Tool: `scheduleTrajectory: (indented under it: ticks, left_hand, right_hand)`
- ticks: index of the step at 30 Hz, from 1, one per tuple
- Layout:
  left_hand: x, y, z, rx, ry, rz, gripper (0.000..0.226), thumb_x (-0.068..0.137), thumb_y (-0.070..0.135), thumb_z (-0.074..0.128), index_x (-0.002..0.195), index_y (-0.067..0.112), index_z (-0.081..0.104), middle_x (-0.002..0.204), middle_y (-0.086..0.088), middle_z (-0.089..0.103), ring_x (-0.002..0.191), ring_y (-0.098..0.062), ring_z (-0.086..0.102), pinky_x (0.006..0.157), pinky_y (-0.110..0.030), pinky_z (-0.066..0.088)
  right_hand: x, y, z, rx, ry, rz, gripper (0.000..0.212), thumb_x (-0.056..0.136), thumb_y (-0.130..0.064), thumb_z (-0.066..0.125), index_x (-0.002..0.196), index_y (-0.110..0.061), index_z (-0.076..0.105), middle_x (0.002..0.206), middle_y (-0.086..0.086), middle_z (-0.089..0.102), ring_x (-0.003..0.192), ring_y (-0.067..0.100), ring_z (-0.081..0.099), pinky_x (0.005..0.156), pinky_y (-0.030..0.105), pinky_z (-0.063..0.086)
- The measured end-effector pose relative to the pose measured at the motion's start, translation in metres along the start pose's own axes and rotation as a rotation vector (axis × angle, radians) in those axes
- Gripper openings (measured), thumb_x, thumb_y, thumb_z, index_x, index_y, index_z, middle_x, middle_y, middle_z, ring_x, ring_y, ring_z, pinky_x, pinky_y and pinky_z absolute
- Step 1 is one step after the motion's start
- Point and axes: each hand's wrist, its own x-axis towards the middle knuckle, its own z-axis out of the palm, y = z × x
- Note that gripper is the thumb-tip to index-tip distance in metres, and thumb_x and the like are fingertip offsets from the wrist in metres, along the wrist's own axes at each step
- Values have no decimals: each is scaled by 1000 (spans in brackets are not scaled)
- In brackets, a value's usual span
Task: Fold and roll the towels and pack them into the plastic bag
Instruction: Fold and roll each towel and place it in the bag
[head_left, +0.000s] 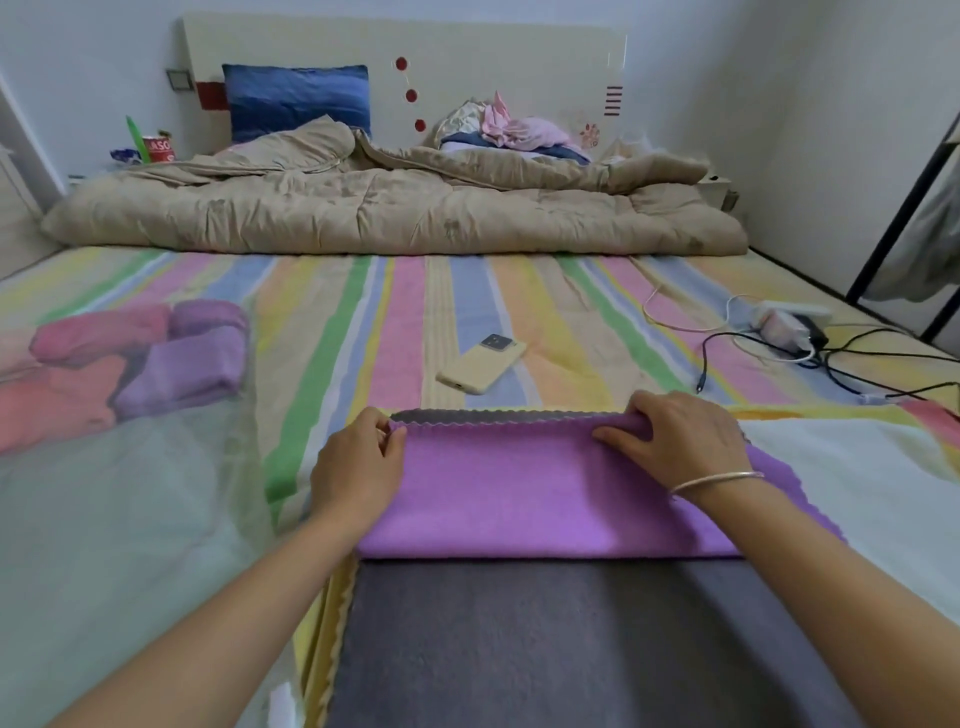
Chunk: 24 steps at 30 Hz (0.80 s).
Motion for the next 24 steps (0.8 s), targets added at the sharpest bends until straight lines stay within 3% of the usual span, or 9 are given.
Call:
scheduleTrajectory:
  ticks: [6, 13, 20, 24]
  left_hand:
    - [19, 1, 9, 33, -8, -11, 17, 95, 35, 53, 88, 19, 55, 77, -2, 65, 79, -32, 59, 66, -40, 48]
    - [23, 1, 13, 110, -20, -30, 19, 96, 36, 51, 93, 19, 56, 86, -5, 68, 88, -34, 61, 68, -39, 48]
    - [22, -4, 18, 142, -42, -35, 20, 97, 36, 48, 93, 17, 54, 86, -9, 67, 85, -35, 60, 68, -39, 48]
    - [22, 1, 15, 122, -37, -83, 35, 95, 54, 42, 85, 23, 54, 80, -2, 64, 81, -31, 59, 66, -35, 45]
  right_hand:
    - [27, 9, 15, -49, -38, -29, 48, 79, -71, 50, 71, -24, 52, 69, -3, 60, 78, 23, 58, 66, 31, 27]
    - [23, 48, 27, 49, -93, 55, 49, 80, -69, 53, 68, -21, 55, 59, -6, 59, 67, 21, 60, 63, 31, 33]
    - [8, 86, 22, 37, -124, 156, 41, 82, -65, 53, 74, -25, 52, 74, 4, 56, 73, 27, 53, 66, 34, 40]
    - [5, 101, 26, 142, -120, 200, 30, 84, -58, 56, 79, -28, 52, 80, 5, 63, 78, 27, 56, 68, 35, 43]
